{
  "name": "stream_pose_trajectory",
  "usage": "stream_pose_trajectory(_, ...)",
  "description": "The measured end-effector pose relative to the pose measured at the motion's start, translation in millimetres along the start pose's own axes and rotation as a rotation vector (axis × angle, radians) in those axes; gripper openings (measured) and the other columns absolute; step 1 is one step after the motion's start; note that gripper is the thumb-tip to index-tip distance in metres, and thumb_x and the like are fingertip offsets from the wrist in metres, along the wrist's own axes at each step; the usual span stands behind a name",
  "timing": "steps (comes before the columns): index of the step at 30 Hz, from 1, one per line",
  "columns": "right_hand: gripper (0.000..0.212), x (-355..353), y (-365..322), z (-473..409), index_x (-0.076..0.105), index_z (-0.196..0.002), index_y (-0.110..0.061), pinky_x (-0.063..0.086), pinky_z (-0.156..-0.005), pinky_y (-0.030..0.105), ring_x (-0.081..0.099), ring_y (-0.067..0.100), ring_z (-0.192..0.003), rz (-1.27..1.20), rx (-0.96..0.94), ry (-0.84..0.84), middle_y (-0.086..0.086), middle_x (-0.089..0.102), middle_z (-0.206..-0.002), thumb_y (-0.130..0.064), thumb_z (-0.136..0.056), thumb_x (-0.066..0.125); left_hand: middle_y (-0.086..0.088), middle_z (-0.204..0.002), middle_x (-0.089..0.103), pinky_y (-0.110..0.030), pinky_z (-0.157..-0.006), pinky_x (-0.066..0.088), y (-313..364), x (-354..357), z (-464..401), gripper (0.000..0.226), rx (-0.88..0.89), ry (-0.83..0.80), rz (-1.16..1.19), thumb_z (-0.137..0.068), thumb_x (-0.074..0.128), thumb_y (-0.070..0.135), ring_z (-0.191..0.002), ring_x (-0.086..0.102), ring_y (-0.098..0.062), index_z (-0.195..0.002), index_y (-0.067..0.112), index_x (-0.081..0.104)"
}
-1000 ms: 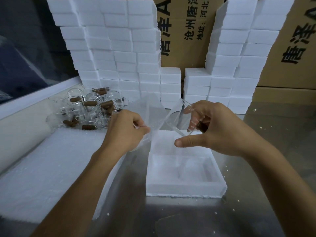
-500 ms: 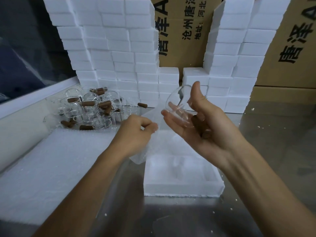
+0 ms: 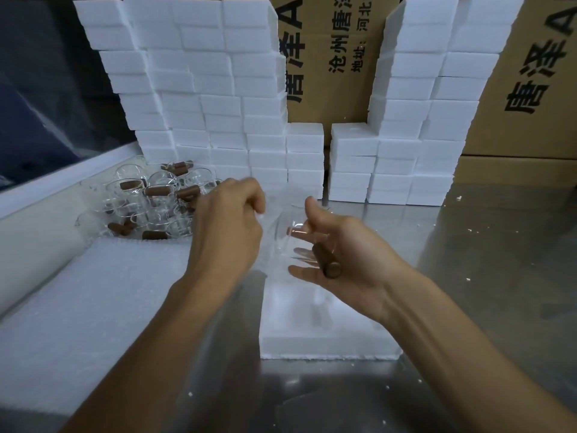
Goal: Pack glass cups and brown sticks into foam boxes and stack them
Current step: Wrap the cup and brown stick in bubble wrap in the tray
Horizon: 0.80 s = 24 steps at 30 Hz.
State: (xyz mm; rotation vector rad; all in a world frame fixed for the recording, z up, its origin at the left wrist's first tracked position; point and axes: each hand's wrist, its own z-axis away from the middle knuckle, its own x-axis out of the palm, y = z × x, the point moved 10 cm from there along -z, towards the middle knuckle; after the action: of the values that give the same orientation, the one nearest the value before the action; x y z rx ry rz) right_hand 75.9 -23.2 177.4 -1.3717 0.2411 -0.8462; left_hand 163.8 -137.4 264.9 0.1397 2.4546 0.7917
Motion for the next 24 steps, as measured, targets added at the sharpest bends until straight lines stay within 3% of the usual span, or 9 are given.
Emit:
stream_pose_trajectory(2,0.034,-3.1,1.5,-1.7,0.072,-0.095,-0.016,0.053,-0.100,0.044,0.059,0.029,-0.117,-0.010,-0.003,0.024,0.000,0.060,-0.127,-0.049,-0.090,0.066,-0.008,-0.087,0.065,-0.045,-0.075,0.052,4.4,7.8,1.5,0.037,0.038,-0.061,-0.103,-0.081,0.049,-0.019,-0.080,0.064,-0.028,-0.076,0.010,0.072)
stream_pose_trajectory(3,0.032,-5.4,1.0,-2.6,0.072,-0.092,-0.016,0.053,-0.100,0.044,0.054,0.030,-0.126,-0.015,-0.013,0.038,-0.001,0.059,-0.129,-0.047,-0.092,0.064,-0.008,-0.095,0.068,-0.044,-0.081,0.052,4.1,11.3,2.5,0.035,0.032,-0.084,-0.145,-0.082,0.051,-0.017,-0.088,0.064,-0.028,-0.086,0.008,0.076)
stream_pose_trajectory(6,0.035,-8.7,-5.8,-3.5,0.071,-0.078,-0.021,0.049,-0.104,0.042,0.056,0.022,-0.118,-0.010,-0.070,0.070,-0.002,0.059,-0.127,-0.046,-0.097,0.057,-0.002,-0.110,0.069,-0.041,-0.091,0.052,0.7,12.8,6.3,0.025,0.005,-0.080,-0.192,-0.086,0.064,-0.001,-0.100,0.065,-0.025,-0.106,0.010,0.075)
stream_pose_trajectory(9,0.030,-11.8,-12.0,-4.5,0.077,-0.084,-0.020,0.048,-0.096,0.035,0.053,0.014,-0.115,-0.080,-0.120,0.083,-0.006,0.063,-0.122,-0.036,-0.099,0.057,0.000,-0.115,0.069,-0.042,-0.093,0.052,0.4,14.5,8.8,0.030,0.005,-0.083,-0.203,-0.081,0.074,0.004,-0.105,0.065,-0.023,-0.109,0.012,0.074)
stream_pose_trajectory(11,0.022,-13.0,-13.5,-5.5,0.079,-0.094,-0.016,0.048,-0.086,0.031,0.053,0.020,-0.116,-0.159,-0.130,0.071,-0.002,0.064,-0.127,-0.027,-0.096,0.060,0.001,-0.121,0.067,-0.037,-0.096,0.051,0.2,20.3,10.7,0.043,0.002,-0.112,-0.206,-0.078,0.075,-0.002,-0.109,0.063,-0.022,-0.117,0.013,0.070)
stream_pose_trajectory(13,0.020,-12.7,-14.1,-5.6,0.080,-0.099,-0.014,0.049,-0.089,0.031,0.052,0.023,-0.124,-0.190,-0.132,0.050,-0.001,0.062,-0.133,-0.022,-0.092,0.063,0.002,-0.128,0.063,-0.031,-0.096,0.047,2.3,28.6,12.9,0.057,0.009,-0.155,-0.188,-0.075,0.075,-0.007,-0.114,0.061,-0.020,-0.127,0.015,0.065)
stream_pose_trajectory(17,0.023,-11.5,-13.8,-5.2,0.077,-0.110,-0.010,0.055,-0.097,0.035,0.058,0.026,-0.122,-0.225,-0.113,0.010,-0.002,0.068,-0.120,-0.018,-0.090,0.069,0.007,-0.148,0.047,-0.027,-0.099,0.042,7.4,44.6,16.8,0.083,0.054,-0.263,-0.162,-0.072,0.074,-0.010,-0.130,0.050,-0.017,-0.144,0.022,0.048)
stream_pose_trajectory(20,0.025,-14.2,-13.8,-6.2,0.072,-0.118,-0.012,0.057,-0.094,0.045,0.059,0.030,-0.121,-0.247,-0.105,-0.005,0.002,0.063,-0.127,-0.017,-0.094,0.066,0.015,-0.157,0.033,-0.032,-0.099,0.049,9.1,51.9,19.7,0.093,0.051,-0.336,-0.138,-0.074,0.069,-0.012,-0.136,0.045,-0.016,-0.151,0.030,0.035)
stream_pose_trajectory(24,0.024,-15.2,-12.6,-9.8,0.069,-0.121,-0.015,0.059,-0.088,0.048,0.060,0.033,-0.120,-0.264,-0.119,-0.027,0.006,0.058,-0.136,-0.018,-0.099,0.060,0.024,-0.159,0.021,-0.038,-0.087,0.055,23.4,58.0,25.9,0.096,0.111,-0.397,-0.104,-0.076,0.057,-0.016,-0.132,0.049,-0.016,-0.152,0.034,0.029)
